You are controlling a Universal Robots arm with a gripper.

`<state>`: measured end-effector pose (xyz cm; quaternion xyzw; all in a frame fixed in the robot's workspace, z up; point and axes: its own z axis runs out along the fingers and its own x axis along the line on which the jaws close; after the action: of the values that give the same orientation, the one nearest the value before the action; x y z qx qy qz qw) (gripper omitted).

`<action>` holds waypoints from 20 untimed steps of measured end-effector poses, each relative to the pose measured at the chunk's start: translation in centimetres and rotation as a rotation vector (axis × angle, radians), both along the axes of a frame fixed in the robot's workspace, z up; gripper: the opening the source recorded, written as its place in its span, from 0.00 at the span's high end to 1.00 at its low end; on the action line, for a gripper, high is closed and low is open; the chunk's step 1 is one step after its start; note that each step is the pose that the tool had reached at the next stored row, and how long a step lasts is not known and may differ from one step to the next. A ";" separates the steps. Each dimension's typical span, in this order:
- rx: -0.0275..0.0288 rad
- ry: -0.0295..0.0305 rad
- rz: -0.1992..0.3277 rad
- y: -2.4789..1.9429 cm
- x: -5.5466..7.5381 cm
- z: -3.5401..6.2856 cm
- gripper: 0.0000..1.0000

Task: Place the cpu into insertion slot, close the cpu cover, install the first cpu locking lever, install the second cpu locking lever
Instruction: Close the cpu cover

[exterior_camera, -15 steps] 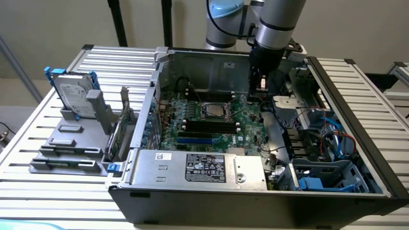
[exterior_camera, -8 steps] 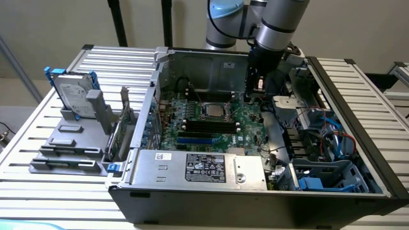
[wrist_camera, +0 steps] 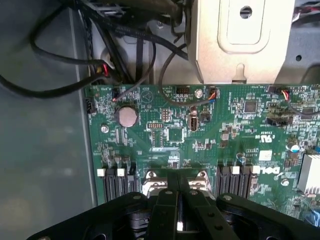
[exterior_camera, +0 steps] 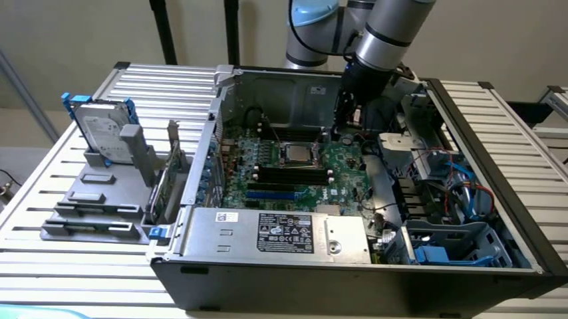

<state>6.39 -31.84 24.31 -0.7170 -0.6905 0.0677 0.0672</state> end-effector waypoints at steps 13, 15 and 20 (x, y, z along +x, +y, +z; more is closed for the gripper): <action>0.0001 0.0110 0.000 -0.51 -3.7 -0.01 0.89; 0.0005 0.0121 0.000 -0.64 -4.3 -0.01 0.89; 0.0050 0.0145 0.000 -0.92 -6.0 -0.11 0.89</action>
<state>0.34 -32.76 24.20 -0.7162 -0.6903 0.0711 0.0740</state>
